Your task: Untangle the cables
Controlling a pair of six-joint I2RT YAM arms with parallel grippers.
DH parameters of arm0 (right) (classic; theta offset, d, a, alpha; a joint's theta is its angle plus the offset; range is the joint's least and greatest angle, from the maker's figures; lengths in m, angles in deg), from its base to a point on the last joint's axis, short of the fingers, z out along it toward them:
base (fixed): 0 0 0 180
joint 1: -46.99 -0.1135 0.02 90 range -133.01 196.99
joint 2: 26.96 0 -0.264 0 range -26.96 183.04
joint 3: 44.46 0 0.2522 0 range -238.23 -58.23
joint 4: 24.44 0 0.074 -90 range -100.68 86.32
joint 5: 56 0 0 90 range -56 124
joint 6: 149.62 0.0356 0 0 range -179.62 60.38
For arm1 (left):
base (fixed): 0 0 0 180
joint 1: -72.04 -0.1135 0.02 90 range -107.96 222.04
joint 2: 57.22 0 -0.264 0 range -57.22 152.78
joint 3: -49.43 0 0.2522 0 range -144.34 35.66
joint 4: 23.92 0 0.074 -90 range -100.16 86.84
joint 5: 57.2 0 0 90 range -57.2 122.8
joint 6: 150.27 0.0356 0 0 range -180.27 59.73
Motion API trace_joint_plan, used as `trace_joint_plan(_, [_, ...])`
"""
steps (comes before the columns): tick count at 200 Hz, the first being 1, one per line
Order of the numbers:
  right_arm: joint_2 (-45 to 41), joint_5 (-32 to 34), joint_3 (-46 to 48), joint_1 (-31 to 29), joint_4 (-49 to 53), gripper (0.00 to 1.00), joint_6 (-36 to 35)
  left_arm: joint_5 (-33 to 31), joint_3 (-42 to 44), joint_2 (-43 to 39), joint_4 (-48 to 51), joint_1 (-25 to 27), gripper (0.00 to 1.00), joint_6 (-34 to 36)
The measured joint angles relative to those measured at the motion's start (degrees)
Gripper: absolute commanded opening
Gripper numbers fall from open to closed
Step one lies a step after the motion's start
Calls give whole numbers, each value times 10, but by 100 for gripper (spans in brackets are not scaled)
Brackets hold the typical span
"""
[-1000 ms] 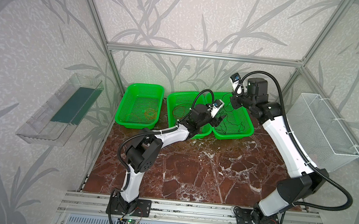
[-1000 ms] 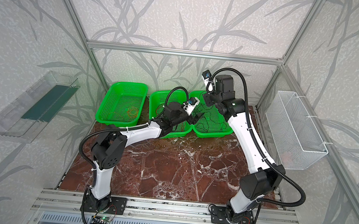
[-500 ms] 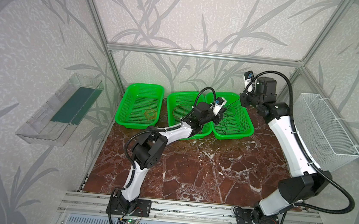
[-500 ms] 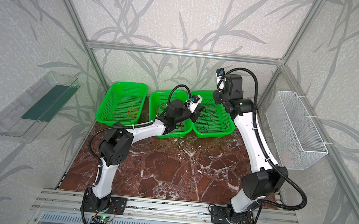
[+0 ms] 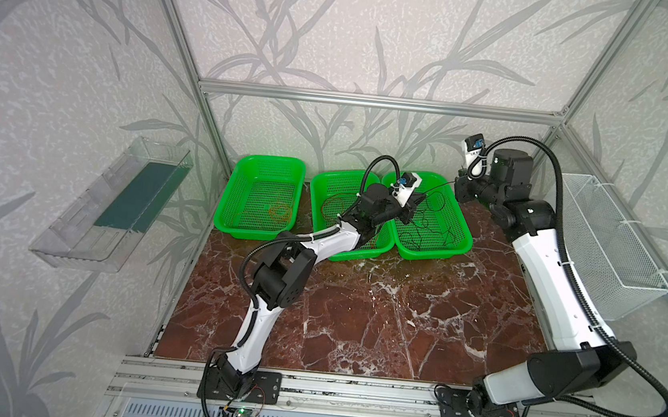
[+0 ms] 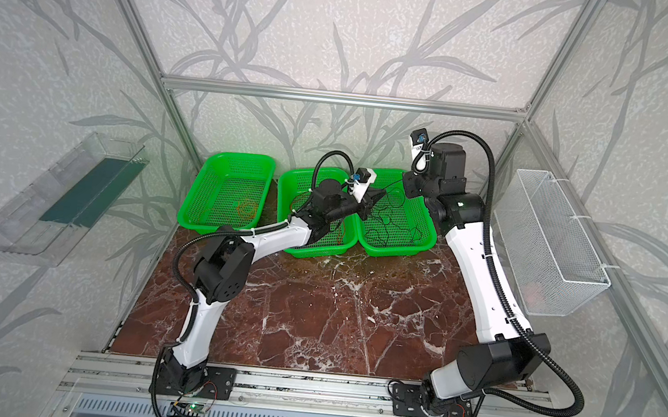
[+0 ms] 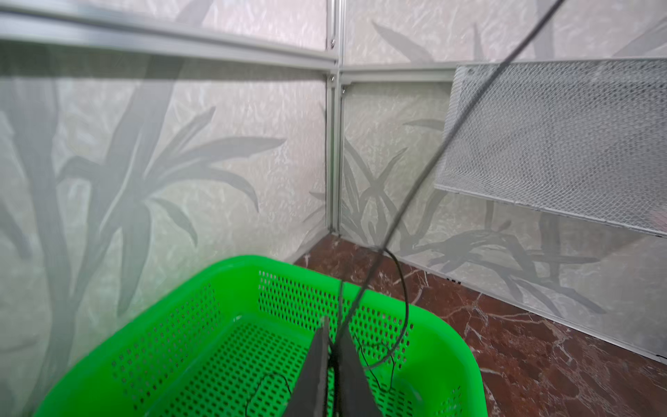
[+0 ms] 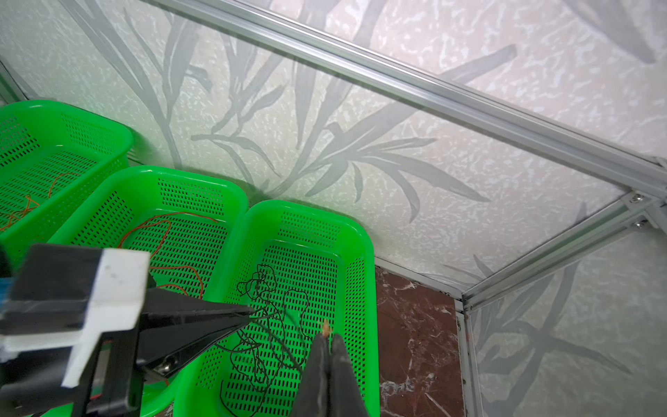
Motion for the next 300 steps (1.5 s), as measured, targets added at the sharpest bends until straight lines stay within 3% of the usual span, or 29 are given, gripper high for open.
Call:
trace_joint_plan(28, [2, -3, 0, -2, -23, 0, 3, -3, 0, 33, 63, -12, 32, 1])
trace_joint_plan(63, [24, -3, 0, -5, -35, 0, 9, -3, 1, 51, 103, -19, 35, 3])
trace_joint_plan(108, [41, -2, 0, -9, -35, 0, 11, -2, 1, 51, 103, -4, 62, 11])
trace_joint_plan(124, [41, -2, 0, -9, -36, 0, 11, -3, 2, 50, 95, 2, 67, 12])
trace_joint_plan(267, [50, 5, 31, -12, -40, 0, 19, -4, -6, 51, 71, 5, 74, 17])
trace_joint_plan(283, [49, 3, 38, -13, -42, 0, 20, -7, -19, 51, 73, 5, 67, 20])
trace_joint_plan(300, [49, 2, 45, -13, -43, 0, 22, -7, -34, 51, 69, 5, 50, 24])
